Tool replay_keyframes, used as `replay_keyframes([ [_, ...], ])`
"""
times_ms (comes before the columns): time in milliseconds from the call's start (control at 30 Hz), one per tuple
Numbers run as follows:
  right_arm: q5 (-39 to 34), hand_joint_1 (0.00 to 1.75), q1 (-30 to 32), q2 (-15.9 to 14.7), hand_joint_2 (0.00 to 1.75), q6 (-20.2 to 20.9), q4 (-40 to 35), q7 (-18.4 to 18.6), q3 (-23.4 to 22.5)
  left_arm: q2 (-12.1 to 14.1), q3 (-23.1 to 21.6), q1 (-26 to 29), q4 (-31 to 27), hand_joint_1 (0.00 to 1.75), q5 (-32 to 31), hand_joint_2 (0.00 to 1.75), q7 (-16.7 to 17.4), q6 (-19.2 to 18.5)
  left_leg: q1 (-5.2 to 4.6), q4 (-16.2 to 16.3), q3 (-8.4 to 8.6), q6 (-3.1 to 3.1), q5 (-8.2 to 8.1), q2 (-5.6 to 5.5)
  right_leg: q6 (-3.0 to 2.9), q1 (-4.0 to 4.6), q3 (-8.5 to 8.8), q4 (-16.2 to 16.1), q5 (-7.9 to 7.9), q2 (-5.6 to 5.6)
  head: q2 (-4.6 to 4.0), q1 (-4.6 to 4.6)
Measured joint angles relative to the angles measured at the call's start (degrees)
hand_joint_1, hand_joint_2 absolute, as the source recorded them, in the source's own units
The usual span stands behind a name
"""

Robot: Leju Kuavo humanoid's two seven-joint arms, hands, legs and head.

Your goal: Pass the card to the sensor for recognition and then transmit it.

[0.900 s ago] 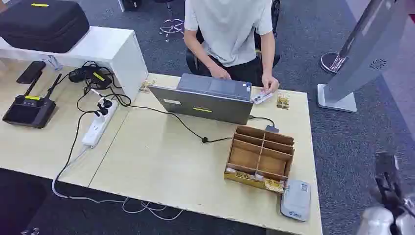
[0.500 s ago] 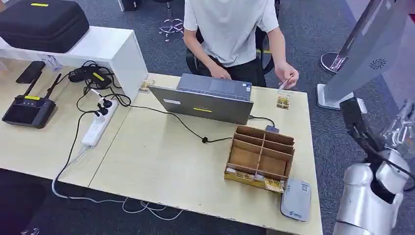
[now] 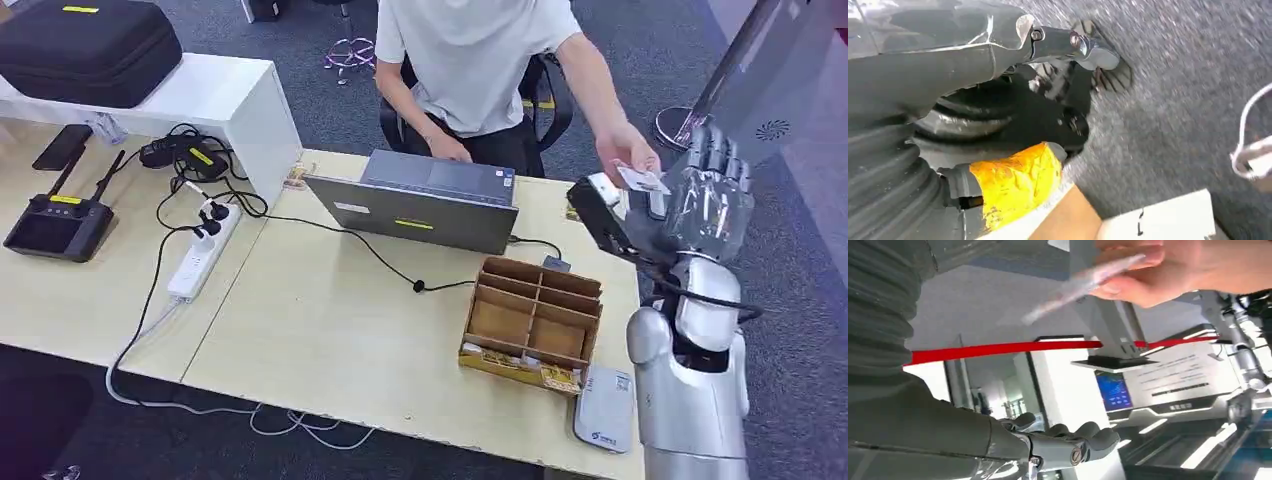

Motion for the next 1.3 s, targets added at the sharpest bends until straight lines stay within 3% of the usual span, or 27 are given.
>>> replay_keyframes([
  [400,-0.70,0.00,0.21,-0.37,1.75,0.02,0.00,-0.11,2.97,0.09,-0.44,0.05,0.04,0.00,0.26,1.75,-0.09,-1.14,0.00,0.00,-0.01,0.00,0.00,0.00,0.00,0.00,-0.02,0.00,0.00,0.00,0.00,-0.02],
  [433,-0.74,1.75,0.21,-0.39,1.75,0.02,0.00,-0.11,3.04,0.15,-0.44,0.04,0.04,0.00,0.31,1.75,-0.07,-1.29,0.00,0.00,-0.01,0.00,0.00,0.00,0.00,0.00,-0.02,0.00,0.00,0.00,0.00,0.00],
  [1067,-4.94,1.75,1.02,-2.03,1.75,-0.26,-0.46,-1.51,4.19,0.48,-0.63,0.13,0.07,0.00,1.01,1.75,0.00,-2.25,0.00,0.00,-0.04,0.00,0.00,0.00,0.00,0.00,-0.05,0.00,0.00,0.00,0.00,0.00],
  [1300,-5.49,1.75,2.20,-2.27,1.75,-0.26,-2.38,-1.22,4.19,0.48,-0.61,0.10,0.11,0.00,2.14,1.75,-1.75,1.25,0.00,0.00,-0.05,0.00,0.00,0.00,0.00,0.00,-0.07,0.00,0.00,0.01,0.00,0.00],
])
